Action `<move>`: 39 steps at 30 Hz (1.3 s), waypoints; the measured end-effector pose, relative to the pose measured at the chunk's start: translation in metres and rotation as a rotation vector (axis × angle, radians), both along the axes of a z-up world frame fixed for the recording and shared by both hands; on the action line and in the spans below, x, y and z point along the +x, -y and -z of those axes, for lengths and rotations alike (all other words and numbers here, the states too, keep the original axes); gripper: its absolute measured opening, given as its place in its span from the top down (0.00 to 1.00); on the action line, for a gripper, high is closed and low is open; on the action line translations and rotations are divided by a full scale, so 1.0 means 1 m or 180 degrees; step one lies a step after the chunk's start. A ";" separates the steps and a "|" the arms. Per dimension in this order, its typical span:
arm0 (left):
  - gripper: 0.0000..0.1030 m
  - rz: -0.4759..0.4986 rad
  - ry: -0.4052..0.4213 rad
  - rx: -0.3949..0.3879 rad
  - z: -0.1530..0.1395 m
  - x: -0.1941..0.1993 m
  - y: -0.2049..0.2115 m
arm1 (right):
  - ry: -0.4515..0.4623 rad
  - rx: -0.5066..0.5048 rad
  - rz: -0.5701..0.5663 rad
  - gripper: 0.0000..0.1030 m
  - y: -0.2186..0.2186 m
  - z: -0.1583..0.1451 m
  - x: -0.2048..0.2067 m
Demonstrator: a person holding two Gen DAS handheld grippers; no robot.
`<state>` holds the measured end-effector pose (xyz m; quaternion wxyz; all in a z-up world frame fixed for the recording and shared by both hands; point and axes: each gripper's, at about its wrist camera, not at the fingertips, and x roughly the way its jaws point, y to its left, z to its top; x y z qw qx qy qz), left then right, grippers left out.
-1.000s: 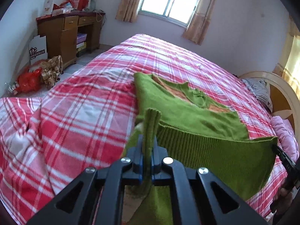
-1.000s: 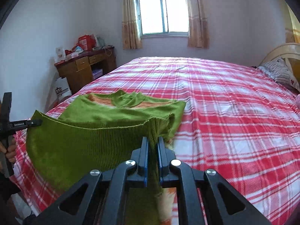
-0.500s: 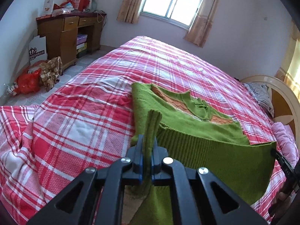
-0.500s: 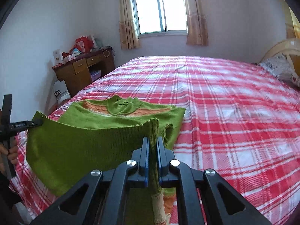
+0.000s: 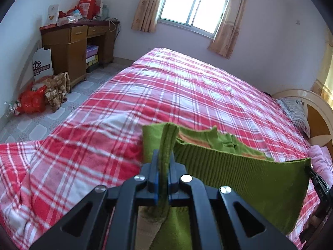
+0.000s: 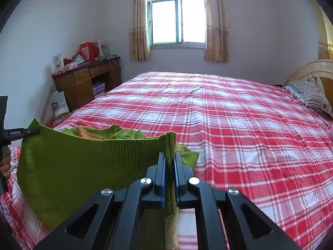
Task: Fold small clothes
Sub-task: 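Lift the hem with both grippers and fold it over toward the collar, then open both grippers and lay the folded half flat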
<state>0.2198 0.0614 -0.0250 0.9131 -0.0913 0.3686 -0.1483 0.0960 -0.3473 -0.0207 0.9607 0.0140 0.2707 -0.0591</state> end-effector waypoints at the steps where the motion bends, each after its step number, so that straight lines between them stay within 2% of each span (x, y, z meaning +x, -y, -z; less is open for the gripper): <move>1: 0.95 -0.0011 -0.0019 -0.0020 0.001 0.008 0.002 | 0.0004 -0.0027 0.0009 0.94 0.001 0.000 0.008; 10: 0.95 -0.0132 -0.0054 0.0052 0.004 0.063 0.021 | -0.0056 -0.0148 0.0085 0.94 0.016 0.006 0.072; 13: 0.95 -0.0152 -0.0026 0.0144 0.006 0.080 0.033 | -0.0091 -0.0167 0.0147 0.94 0.024 0.014 0.095; 18: 0.95 -0.0166 -0.0056 0.0280 0.023 0.112 0.057 | -0.0193 -0.0138 0.0272 0.94 0.039 0.037 0.130; 21: 0.95 -0.0214 -0.0161 0.0363 0.041 0.129 0.067 | -0.0291 -0.0120 0.0350 0.94 0.047 0.055 0.147; 25: 0.95 -0.0240 -0.0312 0.0426 0.059 0.137 0.072 | -0.0453 -0.0121 0.0422 0.94 0.057 0.078 0.159; 32: 0.93 -0.0273 -0.0519 0.0518 0.074 0.146 0.075 | -0.0705 -0.0110 0.0397 0.94 0.062 0.095 0.171; 37: 0.88 -0.0321 -0.0547 0.0656 0.075 0.148 0.080 | -0.0965 0.0008 0.0375 0.94 0.066 0.106 0.180; 39: 0.81 -0.0371 -0.0501 0.0782 0.073 0.144 0.083 | -0.0959 0.0057 0.0372 0.93 0.068 0.106 0.179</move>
